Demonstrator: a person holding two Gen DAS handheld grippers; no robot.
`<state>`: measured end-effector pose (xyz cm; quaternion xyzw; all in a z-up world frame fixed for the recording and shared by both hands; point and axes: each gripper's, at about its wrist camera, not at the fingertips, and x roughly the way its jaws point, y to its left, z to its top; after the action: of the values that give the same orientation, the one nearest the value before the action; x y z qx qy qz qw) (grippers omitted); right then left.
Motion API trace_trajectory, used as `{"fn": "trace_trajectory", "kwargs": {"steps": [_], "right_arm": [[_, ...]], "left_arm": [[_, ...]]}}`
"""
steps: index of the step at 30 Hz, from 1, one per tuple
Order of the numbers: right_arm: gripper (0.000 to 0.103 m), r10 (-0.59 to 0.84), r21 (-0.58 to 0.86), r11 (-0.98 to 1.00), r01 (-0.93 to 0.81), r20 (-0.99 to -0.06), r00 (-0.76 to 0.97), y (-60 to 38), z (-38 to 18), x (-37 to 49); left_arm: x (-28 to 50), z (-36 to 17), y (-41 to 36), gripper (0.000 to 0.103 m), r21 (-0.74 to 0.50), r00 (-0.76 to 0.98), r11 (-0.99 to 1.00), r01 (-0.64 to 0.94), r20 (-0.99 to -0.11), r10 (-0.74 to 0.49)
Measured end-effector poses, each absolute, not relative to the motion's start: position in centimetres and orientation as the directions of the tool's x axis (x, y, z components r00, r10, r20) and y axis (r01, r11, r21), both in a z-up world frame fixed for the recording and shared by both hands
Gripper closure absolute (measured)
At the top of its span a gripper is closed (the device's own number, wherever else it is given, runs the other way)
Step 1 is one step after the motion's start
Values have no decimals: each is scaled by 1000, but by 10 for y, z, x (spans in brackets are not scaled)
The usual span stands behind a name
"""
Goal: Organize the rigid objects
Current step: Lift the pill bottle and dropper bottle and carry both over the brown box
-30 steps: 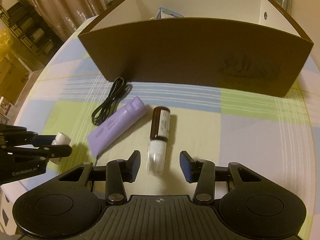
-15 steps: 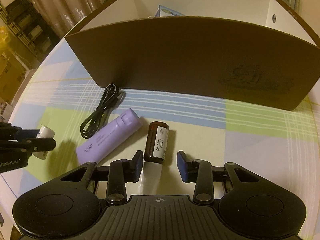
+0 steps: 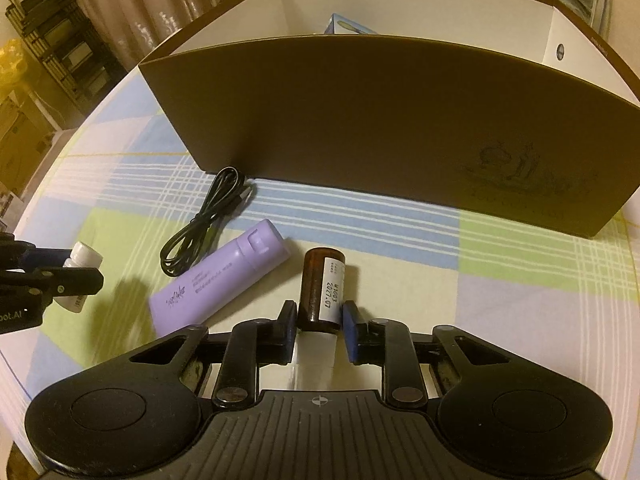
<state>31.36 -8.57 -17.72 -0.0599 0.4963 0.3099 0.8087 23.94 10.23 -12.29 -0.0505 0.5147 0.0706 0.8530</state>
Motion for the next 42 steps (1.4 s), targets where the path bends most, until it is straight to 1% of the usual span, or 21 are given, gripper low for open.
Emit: {"fn": "trace_trajectory", "kwargs": {"steps": [11, 24, 34, 42], "right_arm": [[79, 435, 207, 805, -557, -843, 316, -86, -178, 308], [79, 451, 244, 807, -537, -842, 296, -96, -173, 297], [79, 516, 318, 795, -516, -802, 302, -115, -144, 289], [79, 568, 370, 787, -494, -747, 345, -132, -111, 296]], "left_arm": [[230, -117, 103, 79, -11, 473, 983, -183, -877, 78], [223, -109, 100, 79, -15, 498, 985, -174, -864, 74], [222, -83, 88, 79, -32, 553, 990, -140, -832, 51], [235, -53, 77, 79, -57, 612, 994, -98, -790, 15]]}}
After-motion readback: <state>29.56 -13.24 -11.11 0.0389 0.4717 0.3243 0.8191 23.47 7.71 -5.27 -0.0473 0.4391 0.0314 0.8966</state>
